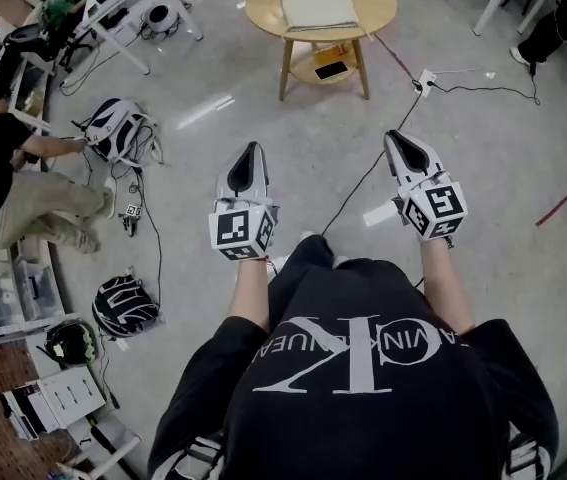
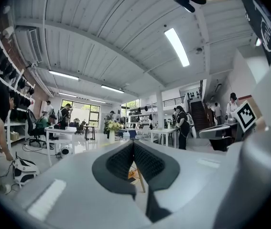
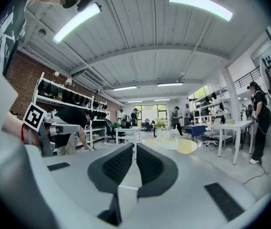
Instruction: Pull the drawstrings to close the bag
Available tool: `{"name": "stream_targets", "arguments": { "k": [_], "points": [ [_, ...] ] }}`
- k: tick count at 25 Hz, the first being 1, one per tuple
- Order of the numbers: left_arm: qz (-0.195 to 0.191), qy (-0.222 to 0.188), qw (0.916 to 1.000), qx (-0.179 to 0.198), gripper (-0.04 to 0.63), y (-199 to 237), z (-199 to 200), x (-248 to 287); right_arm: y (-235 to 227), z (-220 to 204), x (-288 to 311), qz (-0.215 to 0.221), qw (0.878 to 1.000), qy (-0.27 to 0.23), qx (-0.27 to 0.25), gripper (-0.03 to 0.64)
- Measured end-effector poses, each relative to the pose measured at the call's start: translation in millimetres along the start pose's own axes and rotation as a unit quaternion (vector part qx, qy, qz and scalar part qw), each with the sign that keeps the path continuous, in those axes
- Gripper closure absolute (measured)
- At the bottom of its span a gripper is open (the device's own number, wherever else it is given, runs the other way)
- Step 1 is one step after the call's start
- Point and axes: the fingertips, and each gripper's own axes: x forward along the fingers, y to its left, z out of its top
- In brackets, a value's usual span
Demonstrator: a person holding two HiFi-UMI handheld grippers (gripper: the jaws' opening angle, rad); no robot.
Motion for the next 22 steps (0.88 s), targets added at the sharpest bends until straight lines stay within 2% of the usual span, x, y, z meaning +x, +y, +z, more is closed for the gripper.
{"name": "stream_targets", "arguments": {
  "k": [7,14,17,19,22],
  "points": [
    [0.007,-0.004,1.0000,0.001,0.583,6.6,5.6,-3.5,-0.4,2.1,-1.1,-0.007,1.000,0.000,-0.008,0.580],
    [-0.024,-0.014,0.9995,-0.013,0.572,2.7,3.5,15.7,-17.4,-4.3,4.3,-0.018,1.000,0.004,0.010,0.580],
    [-0.034,-0.011,0.9992,-0.019,0.451,1.8,1.6,40.9,-35.5,-6.0,11.2,-0.029,0.999,0.003,0.021,0.564],
    [-0.040,-0.010,0.9989,-0.022,0.436,4.3,0.0,59.6,-47.7,-7.4,20.9,-0.034,0.999,0.004,0.029,0.487],
    [-0.046,-0.004,0.9987,-0.023,0.400,13.3,-4.1,88.3,-65.9,-9.4,41.8,-0.041,0.998,0.005,0.041,0.459]
  ]
}}
